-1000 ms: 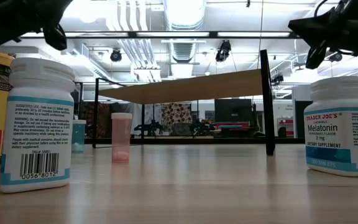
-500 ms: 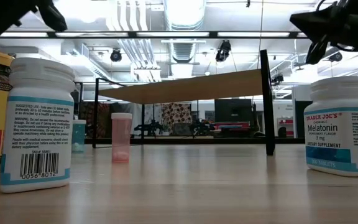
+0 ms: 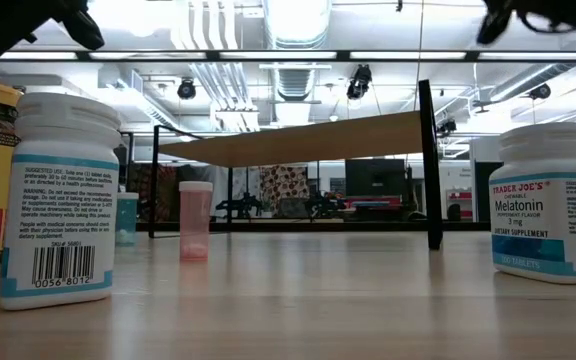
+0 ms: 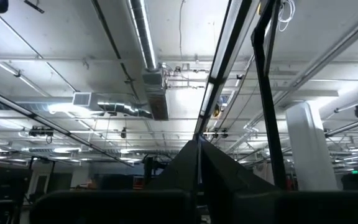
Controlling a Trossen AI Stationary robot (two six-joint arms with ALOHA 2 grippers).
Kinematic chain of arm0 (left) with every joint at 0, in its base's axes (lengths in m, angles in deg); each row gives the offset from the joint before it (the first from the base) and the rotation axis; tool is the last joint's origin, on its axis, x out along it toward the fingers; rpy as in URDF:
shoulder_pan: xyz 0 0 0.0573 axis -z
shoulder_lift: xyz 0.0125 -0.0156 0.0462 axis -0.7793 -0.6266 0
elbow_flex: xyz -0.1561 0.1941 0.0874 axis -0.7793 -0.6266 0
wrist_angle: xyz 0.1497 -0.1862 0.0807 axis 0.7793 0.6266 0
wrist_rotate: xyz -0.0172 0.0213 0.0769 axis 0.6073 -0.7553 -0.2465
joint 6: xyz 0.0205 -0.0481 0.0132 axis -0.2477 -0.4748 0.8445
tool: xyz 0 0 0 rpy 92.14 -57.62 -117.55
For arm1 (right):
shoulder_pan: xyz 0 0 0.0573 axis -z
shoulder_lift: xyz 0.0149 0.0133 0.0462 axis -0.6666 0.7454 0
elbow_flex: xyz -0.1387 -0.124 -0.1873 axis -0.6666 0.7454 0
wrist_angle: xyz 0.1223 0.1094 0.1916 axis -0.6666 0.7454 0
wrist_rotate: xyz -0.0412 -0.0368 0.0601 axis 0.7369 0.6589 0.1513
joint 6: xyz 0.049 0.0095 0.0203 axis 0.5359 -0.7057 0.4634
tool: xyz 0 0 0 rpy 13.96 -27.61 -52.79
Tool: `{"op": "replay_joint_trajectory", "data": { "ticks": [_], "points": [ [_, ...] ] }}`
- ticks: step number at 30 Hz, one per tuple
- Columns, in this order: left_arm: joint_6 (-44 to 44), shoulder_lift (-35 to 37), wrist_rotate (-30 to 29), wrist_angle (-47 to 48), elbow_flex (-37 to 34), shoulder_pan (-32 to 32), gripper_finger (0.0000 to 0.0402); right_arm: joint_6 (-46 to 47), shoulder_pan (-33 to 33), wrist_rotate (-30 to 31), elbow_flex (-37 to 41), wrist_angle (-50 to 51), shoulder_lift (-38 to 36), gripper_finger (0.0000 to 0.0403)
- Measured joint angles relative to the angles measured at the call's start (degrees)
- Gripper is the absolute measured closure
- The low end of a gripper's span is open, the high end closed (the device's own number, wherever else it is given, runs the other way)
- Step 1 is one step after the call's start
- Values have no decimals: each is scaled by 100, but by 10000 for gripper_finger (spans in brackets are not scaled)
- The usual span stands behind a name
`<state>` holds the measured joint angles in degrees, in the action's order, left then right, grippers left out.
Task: Pick and place medicine bottles onto shelf by color
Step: Put the left red pill bottle on the shelf
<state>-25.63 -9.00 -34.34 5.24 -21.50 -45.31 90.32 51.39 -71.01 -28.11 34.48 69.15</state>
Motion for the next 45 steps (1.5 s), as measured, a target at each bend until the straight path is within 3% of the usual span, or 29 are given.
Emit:
{"op": "replay_joint_trajectory", "data": {
  "ticks": [10,18,36,45],
  "points": [
    [-24,35,-1,0,11,0,400,-892,-856,-244,-1570,851,1217,394],
    [-52,26,1,3,-11,0,400,-1488,-1446,295,-2778,1723,2123,394],
    [-55,25,-1,15,-36,0,400,-2062,-1534,563,-5990,4591,4873,394],
    [-55,24,1,9,-37,0,400,-2112,-1687,614,-6981,5522,6017,394]
  ]
}}
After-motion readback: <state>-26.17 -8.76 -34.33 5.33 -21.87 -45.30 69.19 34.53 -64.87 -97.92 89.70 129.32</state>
